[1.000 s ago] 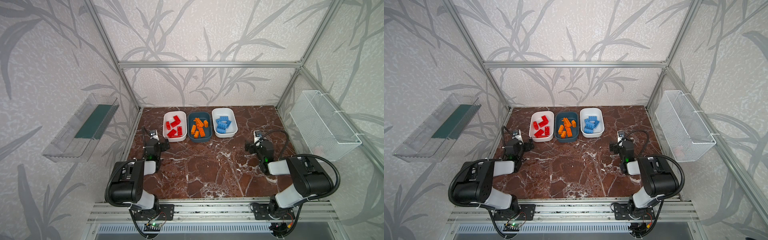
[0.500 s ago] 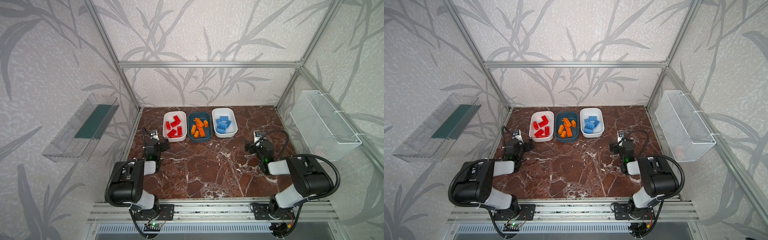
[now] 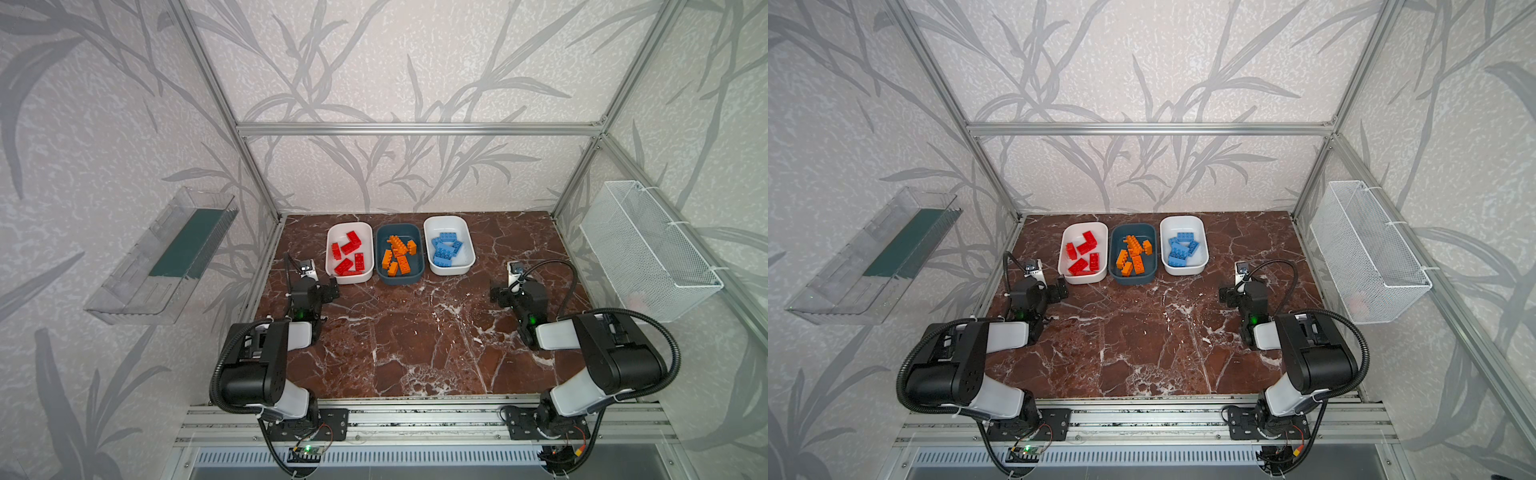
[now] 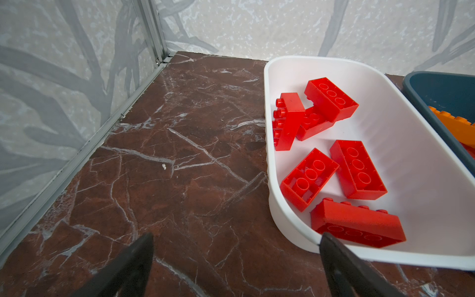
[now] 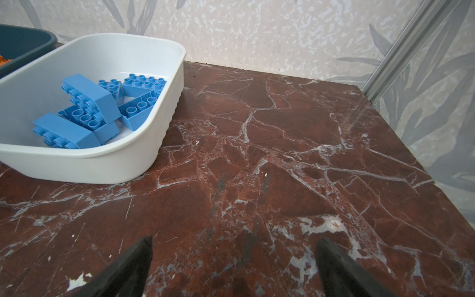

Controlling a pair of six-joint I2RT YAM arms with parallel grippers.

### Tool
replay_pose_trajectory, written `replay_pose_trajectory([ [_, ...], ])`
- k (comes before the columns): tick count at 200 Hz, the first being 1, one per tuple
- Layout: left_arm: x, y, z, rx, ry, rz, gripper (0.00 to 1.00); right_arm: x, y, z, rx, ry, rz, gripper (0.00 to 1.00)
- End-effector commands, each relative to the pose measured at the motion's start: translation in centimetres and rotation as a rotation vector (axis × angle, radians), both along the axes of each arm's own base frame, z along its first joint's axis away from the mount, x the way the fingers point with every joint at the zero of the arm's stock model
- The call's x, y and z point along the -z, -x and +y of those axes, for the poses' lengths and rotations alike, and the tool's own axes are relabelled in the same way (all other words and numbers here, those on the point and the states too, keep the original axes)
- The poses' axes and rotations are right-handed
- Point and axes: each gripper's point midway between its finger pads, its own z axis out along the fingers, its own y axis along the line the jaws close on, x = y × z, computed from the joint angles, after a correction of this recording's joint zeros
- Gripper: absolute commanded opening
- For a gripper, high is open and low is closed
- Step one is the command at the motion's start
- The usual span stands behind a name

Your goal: Sort the legos into containers by color

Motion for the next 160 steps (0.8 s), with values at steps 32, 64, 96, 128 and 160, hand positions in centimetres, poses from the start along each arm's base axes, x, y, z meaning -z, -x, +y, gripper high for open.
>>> replay_pose_trajectory([
  [32,-0.3,-0.4,-0.1,0.016,-0.017,-0.004,0.99,-1.1,-0.6,0.2,-0.003,-0.004,-0.036,0.99],
  [64,-0.3,-0.4,-0.2,0.017,-0.017,-0.004,0.99,-1.1,-0.6,0.2,-0.003,-0.004,-0.036,0.99],
  [96,-0.3,-0.4,-0.2,0.017,-0.018,-0.005,0.99,-1.6,-0.4,0.6,-0.025,-0.007,-0.051,0.99],
  [128,-0.3,-0.4,-0.1,0.016,-0.017,-0.005,0.99,-4.5,0.4,1.0,-0.037,0.02,-0.039,0.99],
  [160,-0.3,-0.4,-0.1,0.014,-0.018,-0.004,0.99,-2.9,-0.1,1.0,-0.032,0.023,-0.048,0.99],
])
